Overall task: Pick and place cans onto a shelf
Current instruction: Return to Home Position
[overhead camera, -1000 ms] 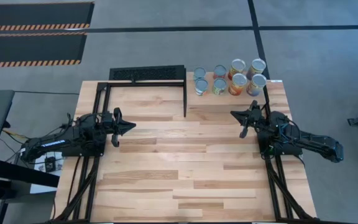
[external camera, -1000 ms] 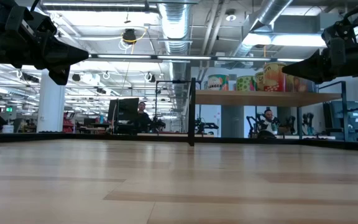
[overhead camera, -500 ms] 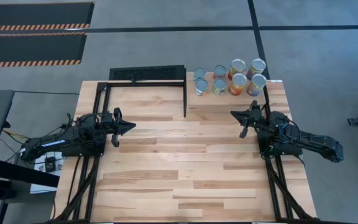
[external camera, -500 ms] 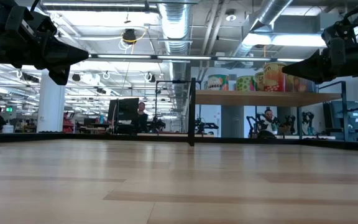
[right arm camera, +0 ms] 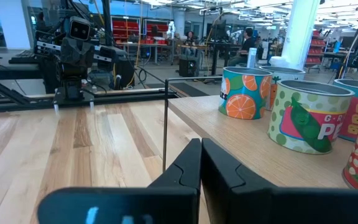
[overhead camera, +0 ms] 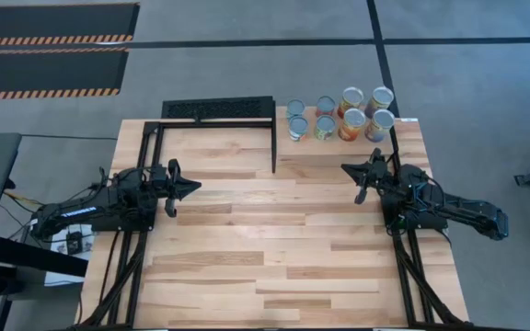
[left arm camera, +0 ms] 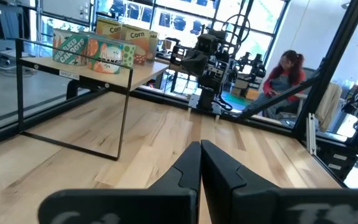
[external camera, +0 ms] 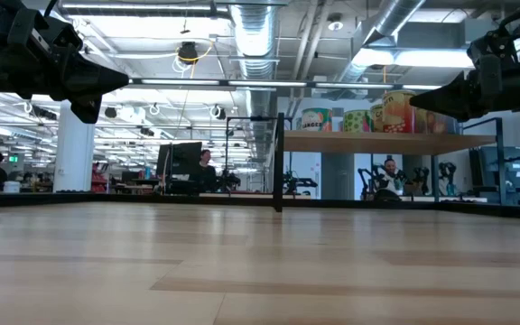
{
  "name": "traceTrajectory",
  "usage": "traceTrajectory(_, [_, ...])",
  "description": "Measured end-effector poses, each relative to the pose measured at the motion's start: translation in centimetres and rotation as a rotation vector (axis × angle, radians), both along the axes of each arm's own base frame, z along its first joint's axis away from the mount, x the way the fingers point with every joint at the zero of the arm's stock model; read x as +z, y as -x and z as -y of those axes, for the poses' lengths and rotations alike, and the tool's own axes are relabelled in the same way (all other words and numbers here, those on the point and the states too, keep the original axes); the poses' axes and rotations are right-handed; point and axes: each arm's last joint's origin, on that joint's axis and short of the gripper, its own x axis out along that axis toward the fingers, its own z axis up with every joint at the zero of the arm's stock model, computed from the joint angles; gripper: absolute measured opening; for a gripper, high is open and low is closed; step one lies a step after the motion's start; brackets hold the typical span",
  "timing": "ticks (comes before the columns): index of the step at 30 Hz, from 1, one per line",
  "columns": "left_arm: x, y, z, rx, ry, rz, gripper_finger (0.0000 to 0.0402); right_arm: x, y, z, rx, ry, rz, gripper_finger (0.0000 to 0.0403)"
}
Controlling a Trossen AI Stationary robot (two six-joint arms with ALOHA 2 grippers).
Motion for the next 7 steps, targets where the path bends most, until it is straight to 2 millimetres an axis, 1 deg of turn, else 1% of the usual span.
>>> traceTrajectory(7, [0.0, 0.0, 0.0, 0.0, 0.0, 0.0, 0.0, 0.0, 0.0, 0.0, 0.0, 0.0, 0.0, 0.0031])
